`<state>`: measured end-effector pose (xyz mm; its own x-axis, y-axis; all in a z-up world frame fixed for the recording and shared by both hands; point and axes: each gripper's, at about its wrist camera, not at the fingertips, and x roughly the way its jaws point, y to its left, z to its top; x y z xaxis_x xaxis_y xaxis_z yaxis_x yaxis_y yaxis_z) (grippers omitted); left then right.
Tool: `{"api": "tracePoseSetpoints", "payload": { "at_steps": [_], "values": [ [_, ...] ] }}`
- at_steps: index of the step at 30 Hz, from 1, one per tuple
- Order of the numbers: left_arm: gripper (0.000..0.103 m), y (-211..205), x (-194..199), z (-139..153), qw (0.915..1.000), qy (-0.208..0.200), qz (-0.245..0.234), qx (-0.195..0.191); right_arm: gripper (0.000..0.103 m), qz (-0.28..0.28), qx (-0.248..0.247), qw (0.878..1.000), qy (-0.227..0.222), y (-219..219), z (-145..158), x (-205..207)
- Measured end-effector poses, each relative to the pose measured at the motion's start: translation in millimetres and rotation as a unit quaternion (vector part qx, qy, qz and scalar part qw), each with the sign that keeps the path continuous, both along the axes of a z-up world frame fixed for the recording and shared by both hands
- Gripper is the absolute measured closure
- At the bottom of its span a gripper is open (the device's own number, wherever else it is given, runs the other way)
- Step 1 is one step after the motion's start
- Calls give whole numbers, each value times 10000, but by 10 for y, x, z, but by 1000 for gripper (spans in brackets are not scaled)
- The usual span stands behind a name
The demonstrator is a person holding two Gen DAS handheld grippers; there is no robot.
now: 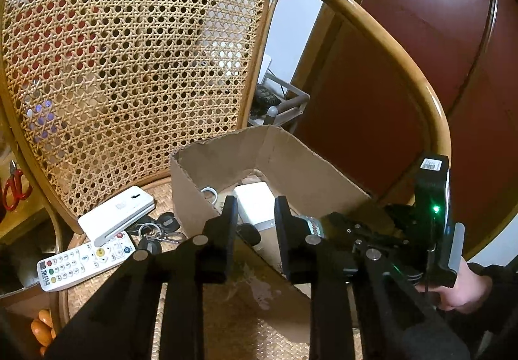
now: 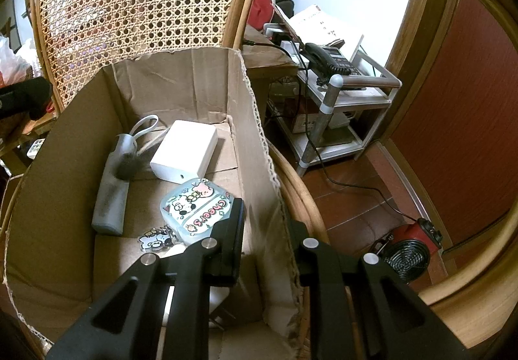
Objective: Organize rigid objects
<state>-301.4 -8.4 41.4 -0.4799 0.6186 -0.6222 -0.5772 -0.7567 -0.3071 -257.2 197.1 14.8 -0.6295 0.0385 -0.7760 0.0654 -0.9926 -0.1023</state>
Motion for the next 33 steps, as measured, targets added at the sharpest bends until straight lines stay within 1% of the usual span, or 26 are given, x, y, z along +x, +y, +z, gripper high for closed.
{"api": "tracePoseSetpoints", "payload": {
  "at_steps": [5,9,11,13,16,17,18,19,20,22,23,25,27,30,31,32,33],
  "values": [
    [84,-4,66,57,9998,88,32,-184,83,7,9,10000,-3,-1,-3,0],
    [83,-104,57,7,9989,55,179,-423,83,12,11,10000,-3,-1,2,-4],
    [83,-178,55,-61,9973,2,337,-655,83,13,13,10000,-4,5,5,-7],
    [82,-240,62,-165,9939,-49,450,-1009,83,13,15,10000,-8,12,4,-7],
    [79,-336,25,-350,9898,-286,552,-1283,83,14,13,10000,-5,11,4,-8],
    [65,-372,7,-438,9867,-337,620,-1466,83,14,12,10000,-5,2,5,-7],
    [36,-381,6,-502,9840,-372,638,-1619,83,14,12,10000,-1,-1,6,-6],
    [25,-418,-12,-600,9802,-438,667,-1812,83,16,11,10000,-3,10,5,-7],
    [22,-460,-25,-671,9786,-485,699,-1873,83,16,14,10000,-7,1,5,-7],
    [22,-525,-61,-799,9773,-717,706,-1862,83,17,14,10000,-6,8,5,-8],
    [22,-541,-78,-860,9753,-795,723,-1928,83,12,13,10000,-6,-1,5,-8],
    [22,-532,-122,-987,9692,-847,711,-2198,83,2,11,10000,-5,8,5,-8],
    [20,-508,-131,-1156,9632,-1011,623,-2411,83,11,21,10000,-12,-14,7,-11],
    [20,-501,-142,-1197,9647,-1008,583,-2363,83,23,27,10000,-21,-19,8,-16],
    [22,-509,-158,-1200,9661,-1007,581,-2305,83,26,30,10000,-20,-19,10,-15],
    [36,-515,-170,-1204,9681,-985,567,-2234,83,25,31,10000,-23,-26,8,-18],
    [63,-519,-175,-1193,9702,-969,558,-2150,83,24,32,10000,-20,-29,8,-18]
  ]
}}
